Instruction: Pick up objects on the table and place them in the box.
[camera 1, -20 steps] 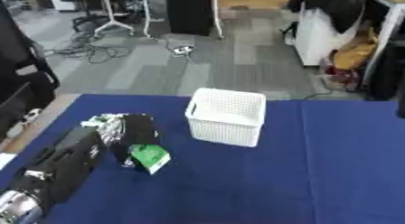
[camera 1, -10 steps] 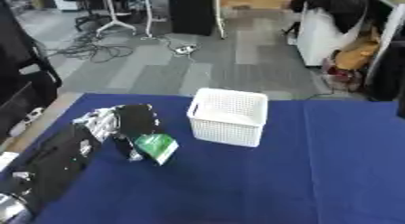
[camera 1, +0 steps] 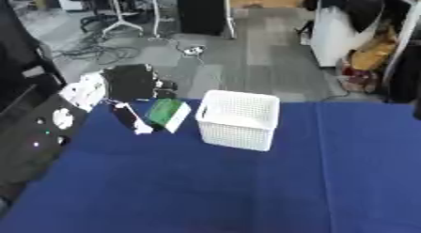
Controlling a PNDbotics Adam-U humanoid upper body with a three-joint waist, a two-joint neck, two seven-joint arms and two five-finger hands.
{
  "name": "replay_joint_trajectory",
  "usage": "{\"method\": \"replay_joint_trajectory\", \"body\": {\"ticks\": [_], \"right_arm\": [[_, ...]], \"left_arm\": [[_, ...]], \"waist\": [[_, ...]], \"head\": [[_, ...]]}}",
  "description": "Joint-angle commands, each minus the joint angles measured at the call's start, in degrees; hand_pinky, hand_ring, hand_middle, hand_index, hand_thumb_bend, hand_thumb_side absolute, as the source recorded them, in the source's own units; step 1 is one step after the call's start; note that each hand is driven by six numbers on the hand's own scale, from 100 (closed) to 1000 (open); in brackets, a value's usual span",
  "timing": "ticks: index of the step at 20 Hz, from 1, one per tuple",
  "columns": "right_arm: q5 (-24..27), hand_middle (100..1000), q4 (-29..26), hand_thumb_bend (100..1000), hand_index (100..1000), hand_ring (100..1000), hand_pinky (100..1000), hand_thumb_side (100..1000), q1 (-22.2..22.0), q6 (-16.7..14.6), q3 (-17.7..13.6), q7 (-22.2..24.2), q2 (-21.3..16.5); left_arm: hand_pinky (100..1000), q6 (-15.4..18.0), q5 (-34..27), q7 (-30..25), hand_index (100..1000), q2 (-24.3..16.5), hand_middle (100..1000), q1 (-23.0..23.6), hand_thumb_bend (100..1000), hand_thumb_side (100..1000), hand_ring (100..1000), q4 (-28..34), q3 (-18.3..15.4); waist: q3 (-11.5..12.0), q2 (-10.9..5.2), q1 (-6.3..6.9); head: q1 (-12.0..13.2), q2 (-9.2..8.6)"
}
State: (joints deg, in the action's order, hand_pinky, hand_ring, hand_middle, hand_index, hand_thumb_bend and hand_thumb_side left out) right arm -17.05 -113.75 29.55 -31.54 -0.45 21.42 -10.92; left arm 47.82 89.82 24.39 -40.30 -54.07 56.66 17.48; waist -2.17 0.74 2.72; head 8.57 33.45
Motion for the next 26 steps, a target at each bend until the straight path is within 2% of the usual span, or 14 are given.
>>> {"method": "replay_joint_trajectory", "body": {"ticks": [1, 5, 8, 12, 15, 19, 21, 22, 26], "right_arm": [[-0.1, 234, -0.8, 233, 433, 292, 214, 940, 0.5, 0.1, 0.0, -0.1, -0.8], [0.0, 235, -0.8, 234, 433, 292, 215, 940, 0.6, 0.1, 0.1, 0.1, -0.5], [0.1, 235, -0.8, 233, 433, 292, 215, 941, 0.9, 0.0, 0.4, 0.3, -0.1], [0.4, 235, -0.8, 233, 434, 292, 215, 943, 1.3, -0.2, 0.9, 0.8, 0.6], [0.8, 236, -0.8, 232, 435, 292, 215, 944, 1.8, -0.3, 1.3, 1.4, 1.4], [1.4, 236, -0.8, 232, 436, 292, 214, 946, 2.3, -0.6, 1.9, 2.3, 2.3], [1.7, 236, -0.8, 244, 436, 292, 214, 949, 2.5, -0.7, 2.2, 2.8, 2.8], [1.9, 236, -0.8, 231, 437, 291, 213, 947, 2.6, -0.7, 2.3, 3.0, 2.9], [2.5, 236, -0.8, 231, 437, 291, 213, 949, 3.0, -0.8, 2.9, 3.8, 3.6]], "left_arm": [[104, 4.1, -4.6, -0.6, 293, -1.1, 100, -2.9, 180, 901, 100, 1.7, -1.3], [112, 4.1, -6.8, -4.7, 294, 1.0, 100, -5.4, 182, 901, 100, 0.6, -1.8], [123, 4.1, -6.2, -6.4, 294, 2.8, 100, -7.1, 183, 903, 100, -0.9, -2.0], [130, 4.0, -3.5, -6.5, 296, 5.3, 100, -8.8, 182, 902, 100, -3.6, -2.9], [140, 3.5, -0.3, -5.7, 297, 7.0, 100, -9.4, 184, 905, 100, -5.8, -3.8], [158, 2.3, 5.1, -4.2, 300, 8.9, 100, -10.5, 185, 906, 100, -9.1, -4.9], [176, 0.9, 8.4, -3.1, 305, 9.8, 100, -11.3, 177, 872, 100, -10.8, -5.5], [183, 0.2, 10.1, -2.6, 312, 10.4, 100, -11.7, 183, 901, 100, -11.6, -5.8], [205, -3.1, 17.2, 0.4, 315, 12.6, 100, -13.0, 185, 896, 100, -15.5, -7.6]], "waist": [[0.0, -0.85, 0.07], [-0.3, -0.81, 0.07], [-0.7, -0.72, 0.12], [-1.6, -0.44, 0.17], [-2.5, -0.15, 0.24], [-3.6, 0.18, 0.37], [-4.1, 0.36, 0.44], [-4.3, 0.43, 0.46], [-5.0, 0.62, 0.55]], "head": [[0.5, -0.07], [1.2, -0.34], [1.6, -0.67], [0.9, -3.11], [1.1, -4.30], [2.0, -4.69], [2.5, -4.86], [2.7, -4.87], [3.2, -5.17]]}}
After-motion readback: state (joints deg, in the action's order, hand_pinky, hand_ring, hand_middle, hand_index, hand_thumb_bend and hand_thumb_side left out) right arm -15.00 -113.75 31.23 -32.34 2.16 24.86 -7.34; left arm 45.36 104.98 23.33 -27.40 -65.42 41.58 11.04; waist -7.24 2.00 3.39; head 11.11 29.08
